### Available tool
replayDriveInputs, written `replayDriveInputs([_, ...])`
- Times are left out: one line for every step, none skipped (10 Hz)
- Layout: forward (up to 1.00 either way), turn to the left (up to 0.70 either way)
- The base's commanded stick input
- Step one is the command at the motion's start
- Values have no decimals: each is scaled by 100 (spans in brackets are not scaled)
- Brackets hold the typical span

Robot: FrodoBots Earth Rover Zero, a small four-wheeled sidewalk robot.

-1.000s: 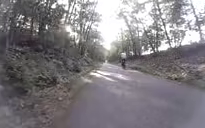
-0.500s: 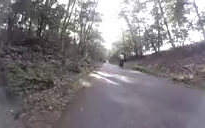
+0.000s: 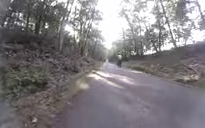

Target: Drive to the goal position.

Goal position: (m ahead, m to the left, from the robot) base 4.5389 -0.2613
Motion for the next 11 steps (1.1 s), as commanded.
replayDriveInputs([70,-1])
replayDriveInputs([70,-1])
replayDriveInputs([70,-1])
replayDriveInputs([70,-1])
replayDriveInputs([70,-1])
replayDriveInputs([70,-1])
replayDriveInputs([70,-1])
replayDriveInputs([70,-1])
replayDriveInputs([70,-1])
replayDriveInputs([70,-1])
replayDriveInputs([70,-1])
